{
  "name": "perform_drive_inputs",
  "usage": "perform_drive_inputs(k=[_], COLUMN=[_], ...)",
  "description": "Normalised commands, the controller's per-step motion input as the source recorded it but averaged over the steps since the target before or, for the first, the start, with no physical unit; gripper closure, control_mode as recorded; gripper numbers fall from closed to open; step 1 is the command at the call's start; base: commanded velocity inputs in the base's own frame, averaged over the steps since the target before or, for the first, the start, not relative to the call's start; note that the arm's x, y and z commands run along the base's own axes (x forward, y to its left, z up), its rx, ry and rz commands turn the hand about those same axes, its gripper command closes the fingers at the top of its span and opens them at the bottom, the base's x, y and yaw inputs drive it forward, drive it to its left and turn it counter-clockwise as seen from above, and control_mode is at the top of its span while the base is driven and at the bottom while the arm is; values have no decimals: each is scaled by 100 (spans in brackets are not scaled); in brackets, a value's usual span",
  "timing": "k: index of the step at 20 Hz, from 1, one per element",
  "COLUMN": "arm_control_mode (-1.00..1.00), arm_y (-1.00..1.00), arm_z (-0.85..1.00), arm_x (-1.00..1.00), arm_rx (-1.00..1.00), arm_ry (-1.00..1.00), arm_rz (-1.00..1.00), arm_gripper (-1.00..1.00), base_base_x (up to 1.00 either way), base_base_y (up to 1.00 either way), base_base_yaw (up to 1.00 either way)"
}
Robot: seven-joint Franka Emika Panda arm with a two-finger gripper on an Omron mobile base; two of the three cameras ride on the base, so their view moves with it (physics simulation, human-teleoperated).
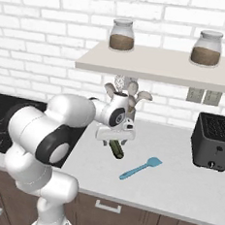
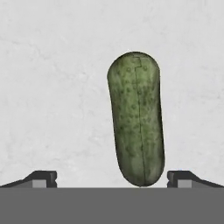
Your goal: Put the cucumber and cucumber in the pot. Retrieve the spatula and lightly stir the vegetables in the pot.
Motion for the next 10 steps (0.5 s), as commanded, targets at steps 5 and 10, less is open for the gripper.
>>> perform_drive_inputs(k=[5,10], arm_control_mode=[-100,-100], arm_y=[0,-6], arm_z=[-16,-12], arm_x=[31,26], arm_rx=[0,0], arm_ry=[0,0], arm_rz=[5,5], arm_gripper=[-100,-100], base_base_x=[0,0], base_base_y=[0,0], base_base_yaw=[0,0])
